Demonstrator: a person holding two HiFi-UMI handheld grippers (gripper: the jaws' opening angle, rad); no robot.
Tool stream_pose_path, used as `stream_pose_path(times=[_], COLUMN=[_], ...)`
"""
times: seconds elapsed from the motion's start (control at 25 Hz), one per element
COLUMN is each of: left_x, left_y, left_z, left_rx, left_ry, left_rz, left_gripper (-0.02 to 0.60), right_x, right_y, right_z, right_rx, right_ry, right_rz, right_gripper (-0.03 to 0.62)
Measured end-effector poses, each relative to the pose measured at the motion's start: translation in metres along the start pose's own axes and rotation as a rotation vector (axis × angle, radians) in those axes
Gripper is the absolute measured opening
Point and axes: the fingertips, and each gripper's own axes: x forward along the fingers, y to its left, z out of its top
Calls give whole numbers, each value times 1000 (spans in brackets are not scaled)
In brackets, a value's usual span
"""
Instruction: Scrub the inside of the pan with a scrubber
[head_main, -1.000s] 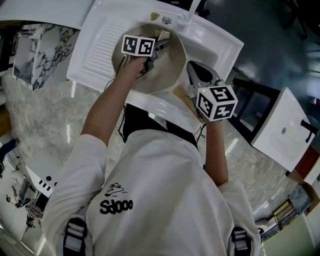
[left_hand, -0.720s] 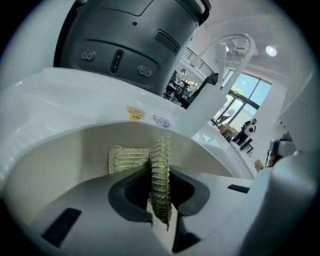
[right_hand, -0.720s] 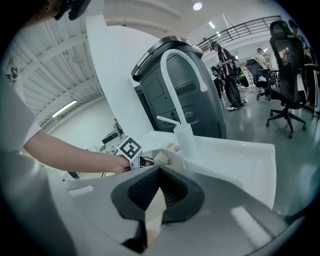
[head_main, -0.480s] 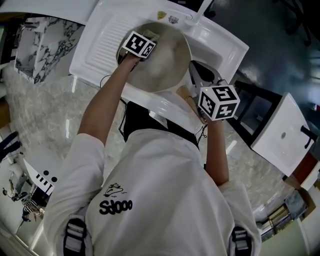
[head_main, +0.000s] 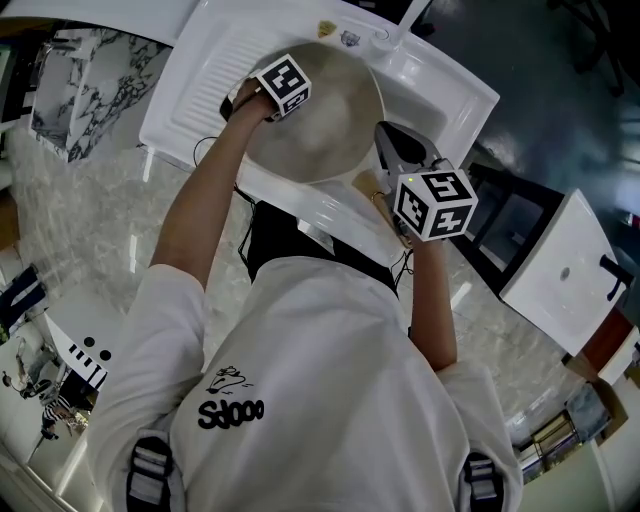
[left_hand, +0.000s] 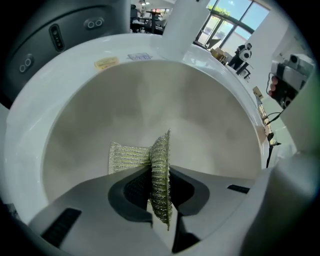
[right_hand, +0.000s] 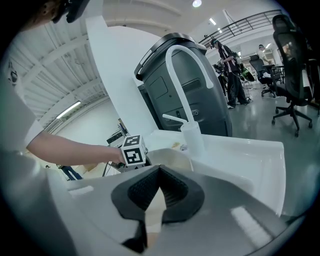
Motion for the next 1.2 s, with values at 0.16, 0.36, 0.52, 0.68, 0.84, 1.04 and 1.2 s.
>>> stream_pose_path(times=[0.16, 0.36, 0.52, 0.68, 0.84, 1.04, 1.2], left_x=[1, 2, 1, 8, 12, 17, 16], left_y=[-9, -28, -54, -96, -123, -141, -143], left_z=[-16, -45, -65, -63, -42, -11, 11], left_rx=[77, 152, 196, 302, 362, 368, 375], left_ry=[121, 280, 350, 286, 156, 40, -22], left_rz=[-26, -119, -244, -358, -388, -368, -319], left_gripper=[69, 67, 67, 67, 67, 66, 66], right_x=[2, 4, 5, 6, 9, 11, 10], right_y=[-1, 3, 2, 3, 7, 8, 5], right_z=[1, 1, 1, 1, 2, 1, -1], right_rx=[3, 3, 9, 10, 8, 8, 15], right_ry=[-1, -4, -3, 1, 0, 7, 13], right_rz=[6, 21, 25, 28, 40, 42, 36], right_gripper=[9, 9, 9, 9, 9, 9, 9])
